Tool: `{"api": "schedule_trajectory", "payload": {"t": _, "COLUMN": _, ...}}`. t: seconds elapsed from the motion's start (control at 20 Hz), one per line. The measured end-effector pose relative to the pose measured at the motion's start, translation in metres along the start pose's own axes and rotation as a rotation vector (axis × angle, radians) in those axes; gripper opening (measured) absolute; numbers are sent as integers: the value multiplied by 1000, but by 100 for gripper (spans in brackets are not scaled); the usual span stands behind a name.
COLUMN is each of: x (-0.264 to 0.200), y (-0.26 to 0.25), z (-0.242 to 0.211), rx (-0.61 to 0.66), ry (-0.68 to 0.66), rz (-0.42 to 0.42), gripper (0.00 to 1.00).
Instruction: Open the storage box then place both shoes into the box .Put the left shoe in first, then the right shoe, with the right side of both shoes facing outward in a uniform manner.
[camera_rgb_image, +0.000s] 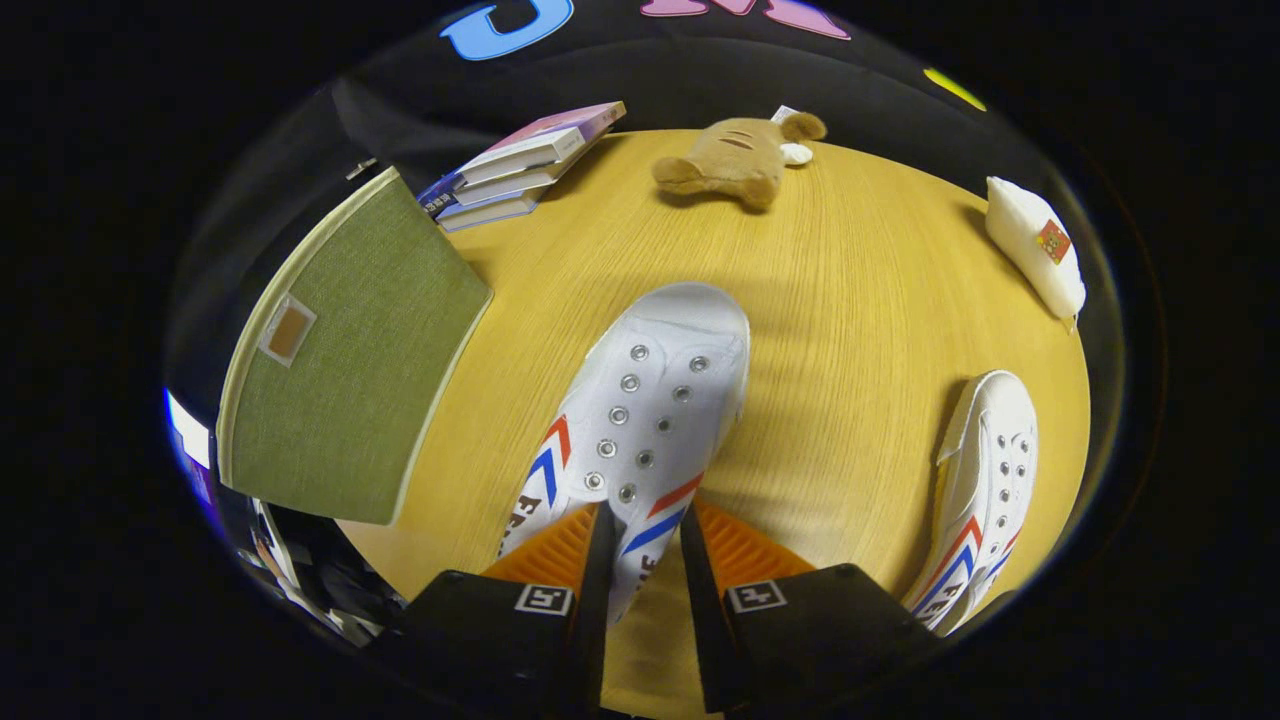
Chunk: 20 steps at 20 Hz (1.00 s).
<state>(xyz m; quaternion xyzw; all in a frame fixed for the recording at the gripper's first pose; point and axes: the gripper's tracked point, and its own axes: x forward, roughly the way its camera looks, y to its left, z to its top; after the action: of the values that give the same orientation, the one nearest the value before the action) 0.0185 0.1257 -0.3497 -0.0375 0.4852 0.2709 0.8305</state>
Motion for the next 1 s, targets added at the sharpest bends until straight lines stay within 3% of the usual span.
{"api": "schedule_trajectory", "payload": {"t": 0.1, "x": -1, "y": -2, "z": 0, "rx": 36, "ry": 6, "rz": 7, "gripper": 34}}
{"api": "schedule_trajectory", "payload": {"t": 0.25, "x": -3, "y": -5, "z": -1, "rx": 136, "ry": 10, "rz": 18, "gripper": 11}}
{"api": "schedule_trajectory", "payload": {"t": 0.35, "x": -3, "y": -6, "z": 0, "rx": 159, "ry": 6, "rz": 11, "gripper": 5}}
{"api": "schedule_trajectory", "payload": {"t": 0.75, "x": -78, "y": 36, "z": 23, "rx": 312, "ry": -80, "rz": -8, "gripper": 5}}
{"api": "schedule_trajectory", "payload": {"t": 1.0, "x": -147, "y": 95, "z": 60, "rx": 318, "ry": -199, "rz": -7, "gripper": 5}}
